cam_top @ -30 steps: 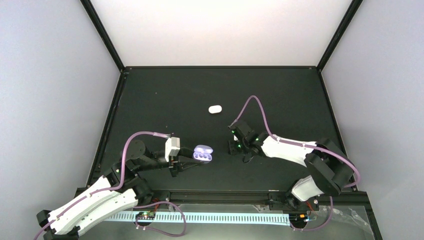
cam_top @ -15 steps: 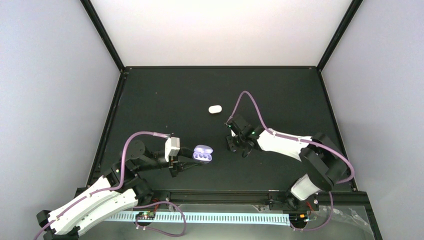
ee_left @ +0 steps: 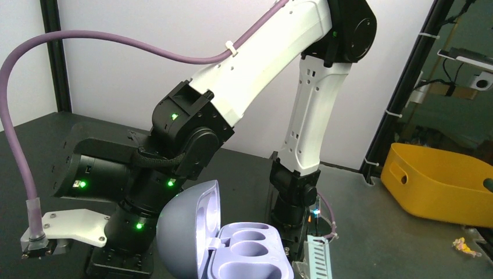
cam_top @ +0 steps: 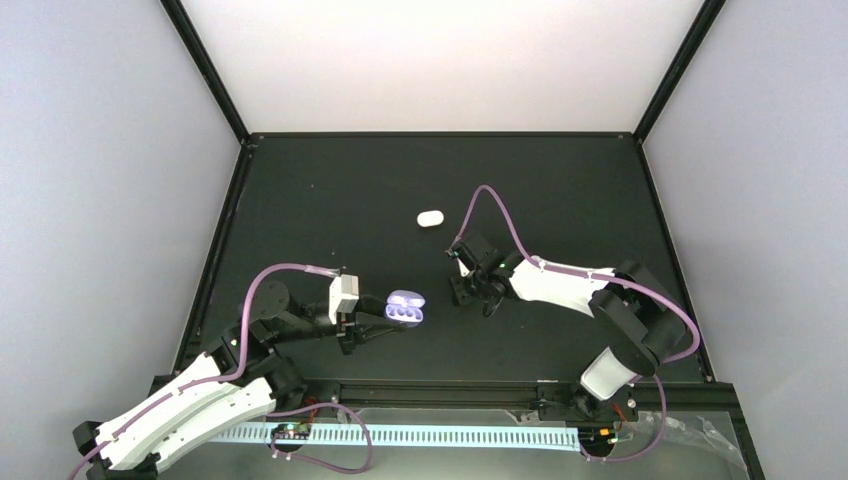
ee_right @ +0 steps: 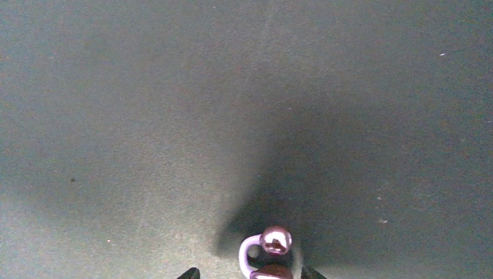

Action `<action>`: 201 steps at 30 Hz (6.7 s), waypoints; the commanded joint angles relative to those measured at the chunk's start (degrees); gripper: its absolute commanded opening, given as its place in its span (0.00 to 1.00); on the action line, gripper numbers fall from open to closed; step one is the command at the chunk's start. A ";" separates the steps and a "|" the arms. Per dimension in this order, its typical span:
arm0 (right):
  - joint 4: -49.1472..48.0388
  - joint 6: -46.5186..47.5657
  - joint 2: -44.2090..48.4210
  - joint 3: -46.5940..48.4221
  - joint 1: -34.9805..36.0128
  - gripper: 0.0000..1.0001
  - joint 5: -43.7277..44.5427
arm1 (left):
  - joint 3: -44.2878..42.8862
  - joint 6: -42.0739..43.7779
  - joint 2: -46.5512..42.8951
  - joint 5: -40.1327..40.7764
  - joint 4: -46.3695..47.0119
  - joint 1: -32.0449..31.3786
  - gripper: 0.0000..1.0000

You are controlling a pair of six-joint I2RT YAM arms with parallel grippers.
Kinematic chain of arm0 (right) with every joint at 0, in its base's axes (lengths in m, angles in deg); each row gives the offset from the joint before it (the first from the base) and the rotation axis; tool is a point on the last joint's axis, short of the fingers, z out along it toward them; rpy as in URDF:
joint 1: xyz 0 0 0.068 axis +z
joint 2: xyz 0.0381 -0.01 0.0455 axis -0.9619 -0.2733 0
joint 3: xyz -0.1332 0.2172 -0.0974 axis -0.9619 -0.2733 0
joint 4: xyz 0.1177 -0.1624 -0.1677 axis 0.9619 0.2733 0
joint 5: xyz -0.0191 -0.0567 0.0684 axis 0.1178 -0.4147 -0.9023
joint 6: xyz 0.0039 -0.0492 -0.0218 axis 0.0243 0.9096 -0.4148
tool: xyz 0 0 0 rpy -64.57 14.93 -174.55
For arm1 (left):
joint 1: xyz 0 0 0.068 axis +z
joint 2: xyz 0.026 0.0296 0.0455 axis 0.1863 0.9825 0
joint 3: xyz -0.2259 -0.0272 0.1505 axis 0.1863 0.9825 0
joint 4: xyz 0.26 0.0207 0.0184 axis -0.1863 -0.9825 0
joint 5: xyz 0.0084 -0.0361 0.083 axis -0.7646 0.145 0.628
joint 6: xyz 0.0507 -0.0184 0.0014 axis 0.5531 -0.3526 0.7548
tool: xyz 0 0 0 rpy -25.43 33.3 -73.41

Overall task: Insert the wireless bluetooth earbuds into the charging case
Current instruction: Adjust the earbud at the center of the board, then pick up the earbud from the center of the board.

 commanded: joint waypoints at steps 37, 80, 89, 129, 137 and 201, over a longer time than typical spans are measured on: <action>4.35 0.66 -5.55 5.81 3.56 0.36 6.28 | -0.74 -0.69 0.01 0.62 0.71 -0.26 0.02; 6.82 -1.60 0.26 5.00 3.57 0.09 8.58 | -0.48 -1.00 0.30 0.95 1.12 -0.26 0.02; 7.47 -2.98 1.29 7.80 3.44 0.28 6.04 | -0.48 -1.03 0.02 1.04 0.80 -0.24 0.02; -2.14 -12.21 -0.40 -1.47 -2.91 0.44 -6.77 | -0.30 -1.34 -0.36 0.64 1.09 -0.24 0.02; -6.30 -13.87 -1.88 0.23 -2.30 0.44 -13.12 | -0.21 -1.46 -0.45 0.99 0.99 -0.24 0.01; 0.74 -0.72 -6.68 3.74 0.13 0.21 -2.35 | -0.39 -1.21 0.78 1.22 0.91 -0.24 0.01</action>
